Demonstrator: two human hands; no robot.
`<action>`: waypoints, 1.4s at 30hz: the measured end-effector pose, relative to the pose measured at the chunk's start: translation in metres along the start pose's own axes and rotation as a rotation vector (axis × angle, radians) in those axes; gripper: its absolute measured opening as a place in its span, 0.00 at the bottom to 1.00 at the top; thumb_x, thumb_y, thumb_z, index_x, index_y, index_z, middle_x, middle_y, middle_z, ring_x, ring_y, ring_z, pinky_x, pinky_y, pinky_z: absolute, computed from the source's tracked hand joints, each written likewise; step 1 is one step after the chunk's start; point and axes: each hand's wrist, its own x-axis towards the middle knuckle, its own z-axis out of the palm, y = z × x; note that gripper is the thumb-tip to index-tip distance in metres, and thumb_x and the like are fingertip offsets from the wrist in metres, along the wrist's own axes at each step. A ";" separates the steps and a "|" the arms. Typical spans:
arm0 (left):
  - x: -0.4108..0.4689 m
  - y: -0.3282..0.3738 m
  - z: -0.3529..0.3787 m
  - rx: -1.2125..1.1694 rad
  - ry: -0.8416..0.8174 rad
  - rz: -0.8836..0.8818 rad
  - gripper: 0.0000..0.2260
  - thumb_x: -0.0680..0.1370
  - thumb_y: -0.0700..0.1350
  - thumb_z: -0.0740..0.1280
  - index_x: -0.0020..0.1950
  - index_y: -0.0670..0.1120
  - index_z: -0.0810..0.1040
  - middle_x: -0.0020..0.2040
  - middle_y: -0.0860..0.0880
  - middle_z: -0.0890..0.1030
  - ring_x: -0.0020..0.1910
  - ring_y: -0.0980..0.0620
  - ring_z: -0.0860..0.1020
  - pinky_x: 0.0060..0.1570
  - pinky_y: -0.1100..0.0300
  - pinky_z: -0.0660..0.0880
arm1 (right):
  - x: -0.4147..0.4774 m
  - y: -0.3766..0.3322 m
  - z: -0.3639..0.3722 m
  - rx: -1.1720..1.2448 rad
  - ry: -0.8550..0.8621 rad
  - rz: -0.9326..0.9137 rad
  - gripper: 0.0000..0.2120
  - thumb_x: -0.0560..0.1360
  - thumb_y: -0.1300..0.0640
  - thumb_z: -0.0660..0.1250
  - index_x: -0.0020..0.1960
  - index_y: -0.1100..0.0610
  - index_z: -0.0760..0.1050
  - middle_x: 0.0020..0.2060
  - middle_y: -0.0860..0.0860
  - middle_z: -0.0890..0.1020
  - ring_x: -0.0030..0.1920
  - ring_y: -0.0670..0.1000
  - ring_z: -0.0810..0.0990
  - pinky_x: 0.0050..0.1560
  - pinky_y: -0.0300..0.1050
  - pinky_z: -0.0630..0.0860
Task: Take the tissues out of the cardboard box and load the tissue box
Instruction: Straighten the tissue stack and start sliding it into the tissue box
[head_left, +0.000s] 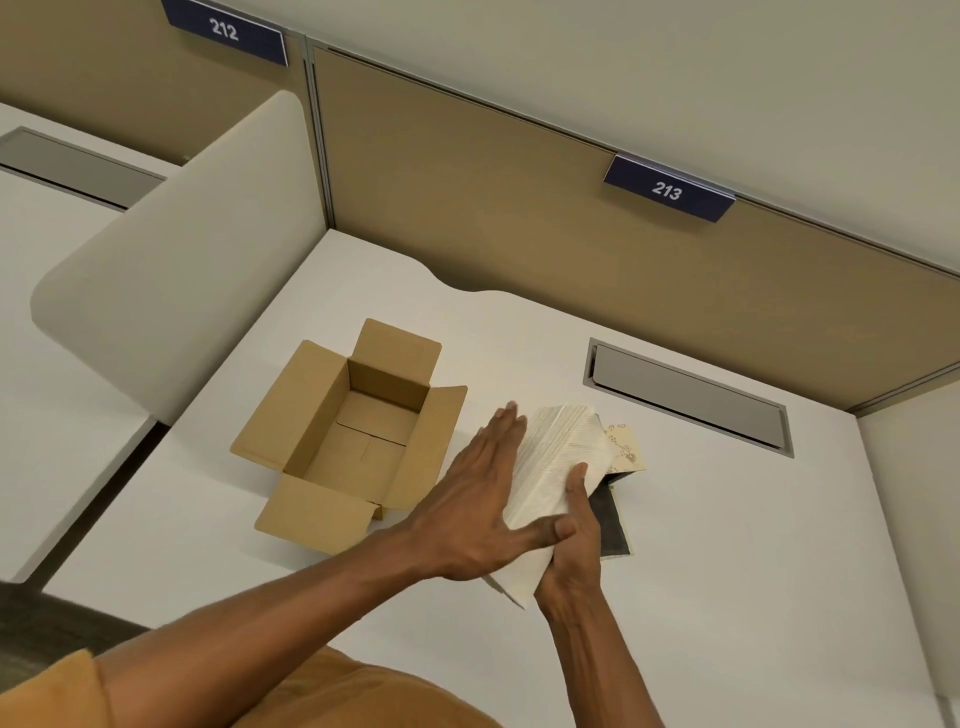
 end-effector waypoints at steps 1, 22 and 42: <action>0.004 0.001 0.002 -0.005 0.005 0.051 0.54 0.76 0.74 0.61 0.86 0.51 0.31 0.85 0.57 0.28 0.84 0.61 0.30 0.80 0.65 0.30 | 0.001 0.001 0.000 0.002 -0.015 -0.001 0.34 0.73 0.34 0.72 0.72 0.52 0.79 0.63 0.60 0.88 0.63 0.65 0.86 0.57 0.60 0.84; 0.020 0.013 0.032 -0.152 -0.151 0.005 0.54 0.72 0.82 0.50 0.85 0.53 0.31 0.86 0.57 0.31 0.83 0.61 0.32 0.77 0.67 0.36 | 0.014 -0.001 -0.030 0.020 -0.001 -0.075 0.36 0.71 0.33 0.77 0.73 0.51 0.79 0.66 0.59 0.87 0.66 0.65 0.85 0.69 0.68 0.80; 0.029 0.012 0.047 -0.278 -0.326 -0.003 0.63 0.62 0.89 0.47 0.86 0.56 0.32 0.87 0.59 0.34 0.87 0.55 0.41 0.87 0.47 0.51 | 0.001 -0.005 -0.050 0.200 0.022 -0.115 0.27 0.74 0.42 0.75 0.68 0.55 0.82 0.62 0.59 0.89 0.65 0.63 0.87 0.68 0.69 0.80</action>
